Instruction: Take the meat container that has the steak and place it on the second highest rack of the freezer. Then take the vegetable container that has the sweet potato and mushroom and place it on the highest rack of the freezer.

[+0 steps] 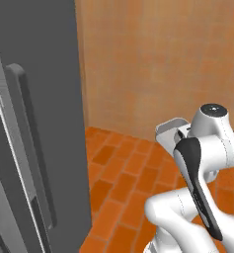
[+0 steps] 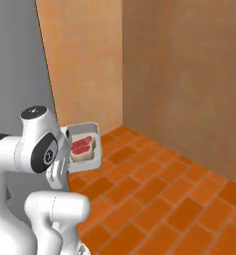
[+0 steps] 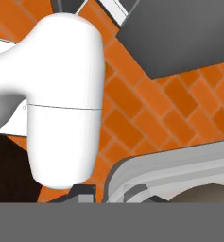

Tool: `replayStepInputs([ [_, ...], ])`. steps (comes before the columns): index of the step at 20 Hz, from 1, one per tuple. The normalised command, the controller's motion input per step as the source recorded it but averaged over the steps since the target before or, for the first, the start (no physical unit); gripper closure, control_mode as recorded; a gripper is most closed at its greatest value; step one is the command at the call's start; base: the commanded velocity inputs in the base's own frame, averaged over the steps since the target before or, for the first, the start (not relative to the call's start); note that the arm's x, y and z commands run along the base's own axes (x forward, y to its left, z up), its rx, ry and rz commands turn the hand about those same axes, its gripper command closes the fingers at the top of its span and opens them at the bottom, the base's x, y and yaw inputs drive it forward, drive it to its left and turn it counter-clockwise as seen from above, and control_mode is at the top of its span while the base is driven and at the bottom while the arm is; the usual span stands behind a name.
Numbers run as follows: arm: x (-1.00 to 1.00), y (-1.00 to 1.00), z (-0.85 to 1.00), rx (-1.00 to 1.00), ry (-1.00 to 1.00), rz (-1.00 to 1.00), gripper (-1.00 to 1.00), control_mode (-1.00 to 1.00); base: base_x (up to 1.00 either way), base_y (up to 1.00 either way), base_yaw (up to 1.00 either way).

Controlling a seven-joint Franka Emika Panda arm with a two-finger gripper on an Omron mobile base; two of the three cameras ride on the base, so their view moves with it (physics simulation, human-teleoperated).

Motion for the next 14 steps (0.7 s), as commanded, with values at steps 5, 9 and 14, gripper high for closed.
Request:
replayStepInputs([
  [5,0.0,0.0,0.0,0.0,0.0,0.0,1.0,1.0,0.51,-0.22,0.63],
  [9,0.0,0.0,0.0,0.0,0.0,0.0,1.0,1.0,0.46,-0.49,0.6],
  [14,0.0,0.0,0.0,0.0,0.0,0.0,1.0,1.0,0.45,-0.5,0.64],
])
